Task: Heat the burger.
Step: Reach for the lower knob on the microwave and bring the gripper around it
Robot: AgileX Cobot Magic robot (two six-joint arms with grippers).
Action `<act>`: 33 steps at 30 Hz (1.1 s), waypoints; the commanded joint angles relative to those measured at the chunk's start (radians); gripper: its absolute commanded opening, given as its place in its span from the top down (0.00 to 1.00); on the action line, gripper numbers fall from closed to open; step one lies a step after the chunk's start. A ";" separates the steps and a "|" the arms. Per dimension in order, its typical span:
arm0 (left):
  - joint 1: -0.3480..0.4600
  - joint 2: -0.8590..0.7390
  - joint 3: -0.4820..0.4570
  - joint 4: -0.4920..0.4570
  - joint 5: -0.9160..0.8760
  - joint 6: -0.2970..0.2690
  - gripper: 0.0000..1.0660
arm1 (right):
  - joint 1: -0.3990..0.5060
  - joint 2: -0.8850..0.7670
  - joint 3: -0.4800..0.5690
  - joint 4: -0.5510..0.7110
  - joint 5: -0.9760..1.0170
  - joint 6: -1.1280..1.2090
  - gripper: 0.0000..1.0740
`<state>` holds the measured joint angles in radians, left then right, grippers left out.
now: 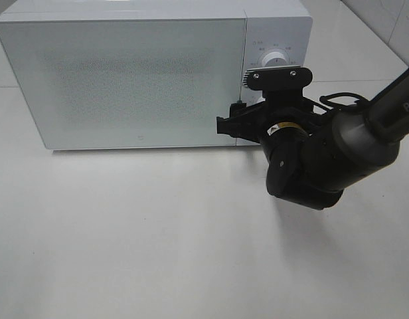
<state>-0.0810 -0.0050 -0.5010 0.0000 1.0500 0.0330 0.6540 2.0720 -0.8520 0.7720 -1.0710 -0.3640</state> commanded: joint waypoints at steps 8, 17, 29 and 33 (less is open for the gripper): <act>0.001 -0.024 0.003 -0.009 -0.010 -0.001 0.06 | -0.012 0.000 -0.012 -0.012 -0.080 0.010 0.52; 0.001 -0.024 0.003 -0.009 -0.010 -0.001 0.06 | -0.012 0.000 -0.012 -0.015 -0.102 0.011 0.93; 0.001 -0.024 0.003 -0.009 -0.010 -0.001 0.06 | -0.012 0.000 -0.012 -0.051 -0.102 0.027 0.99; 0.001 -0.024 0.003 -0.009 -0.010 -0.001 0.06 | -0.012 0.000 -0.012 -0.073 -0.102 0.142 0.98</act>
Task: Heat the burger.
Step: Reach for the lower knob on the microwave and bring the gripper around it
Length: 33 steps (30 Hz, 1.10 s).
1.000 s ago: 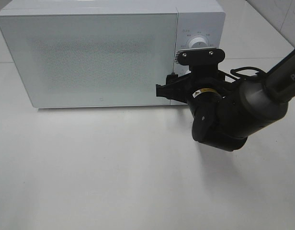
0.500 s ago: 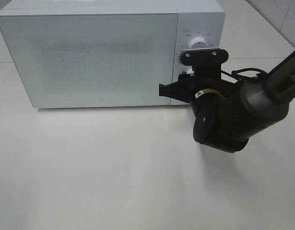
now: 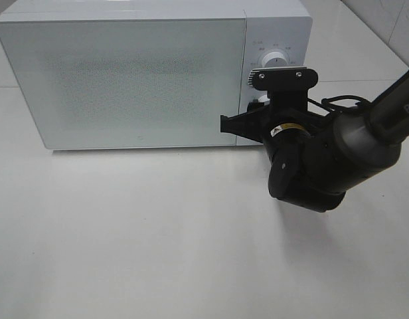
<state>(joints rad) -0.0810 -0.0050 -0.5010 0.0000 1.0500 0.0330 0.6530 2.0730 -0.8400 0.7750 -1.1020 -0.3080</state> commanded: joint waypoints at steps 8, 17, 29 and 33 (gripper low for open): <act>0.001 -0.024 0.003 -0.009 -0.010 -0.001 0.06 | -0.011 -0.001 -0.024 -0.169 -0.072 0.560 0.98; 0.001 -0.024 0.003 -0.009 -0.010 -0.001 0.06 | -0.011 -0.001 -0.024 -0.237 -0.073 1.211 0.99; 0.001 -0.024 0.003 -0.009 -0.010 -0.001 0.06 | -0.011 -0.001 -0.024 -0.315 -0.147 1.745 0.99; 0.001 -0.024 0.003 -0.009 -0.010 -0.001 0.06 | -0.011 -0.001 -0.024 -0.323 -0.147 1.740 0.99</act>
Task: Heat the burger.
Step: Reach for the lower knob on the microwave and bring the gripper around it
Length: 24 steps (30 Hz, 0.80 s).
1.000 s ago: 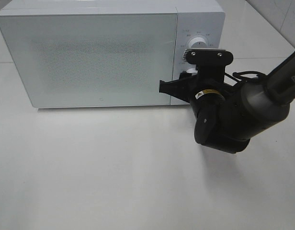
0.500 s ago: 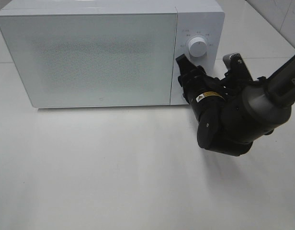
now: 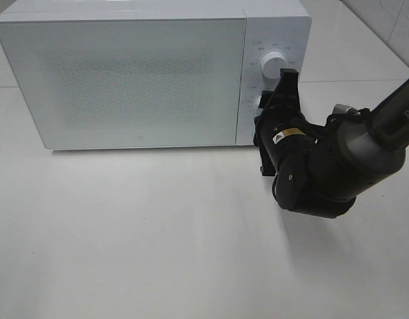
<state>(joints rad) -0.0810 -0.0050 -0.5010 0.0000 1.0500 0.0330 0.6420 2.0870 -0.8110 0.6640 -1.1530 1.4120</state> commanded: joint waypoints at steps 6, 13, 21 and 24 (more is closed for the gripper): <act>0.001 -0.024 0.003 -0.009 -0.010 -0.001 0.06 | 0.000 -0.015 -0.053 -0.212 -0.096 -0.005 0.98; 0.001 -0.024 0.003 -0.009 -0.010 -0.001 0.06 | 0.000 -0.015 -0.048 -0.205 -0.107 -0.012 0.92; 0.001 -0.024 0.003 -0.009 -0.010 -0.001 0.06 | 0.000 -0.015 -0.048 -0.165 -0.114 -0.031 0.80; 0.001 -0.024 0.003 -0.009 -0.010 -0.001 0.06 | 0.000 -0.015 -0.048 -0.147 -0.114 -0.031 0.73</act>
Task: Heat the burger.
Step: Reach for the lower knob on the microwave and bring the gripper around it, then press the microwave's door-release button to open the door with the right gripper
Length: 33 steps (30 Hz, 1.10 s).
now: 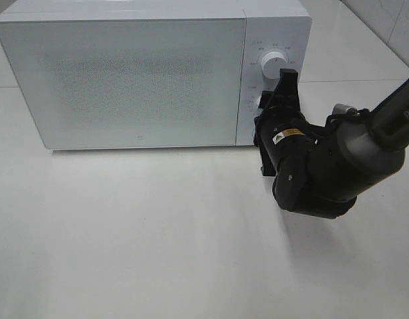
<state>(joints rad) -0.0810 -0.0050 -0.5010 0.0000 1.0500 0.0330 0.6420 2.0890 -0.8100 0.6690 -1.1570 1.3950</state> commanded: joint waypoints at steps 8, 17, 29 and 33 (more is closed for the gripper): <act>0.001 -0.024 0.003 -0.009 -0.010 -0.001 0.06 | 0.000 -0.017 -0.049 -0.106 -0.120 -0.091 0.51; 0.001 -0.024 0.003 -0.009 -0.010 -0.001 0.06 | 0.000 -0.017 -0.049 -0.074 -0.119 -0.162 0.31; 0.001 -0.024 0.003 -0.009 -0.010 -0.001 0.06 | 0.003 -0.112 0.004 -0.124 0.089 -0.330 0.29; 0.001 -0.024 0.003 -0.009 -0.010 -0.001 0.06 | 0.003 -0.156 0.030 -0.167 0.195 -0.419 0.29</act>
<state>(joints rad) -0.0810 -0.0050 -0.5010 0.0000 1.0500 0.0330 0.6490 1.9470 -0.7810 0.5270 -0.9950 1.0100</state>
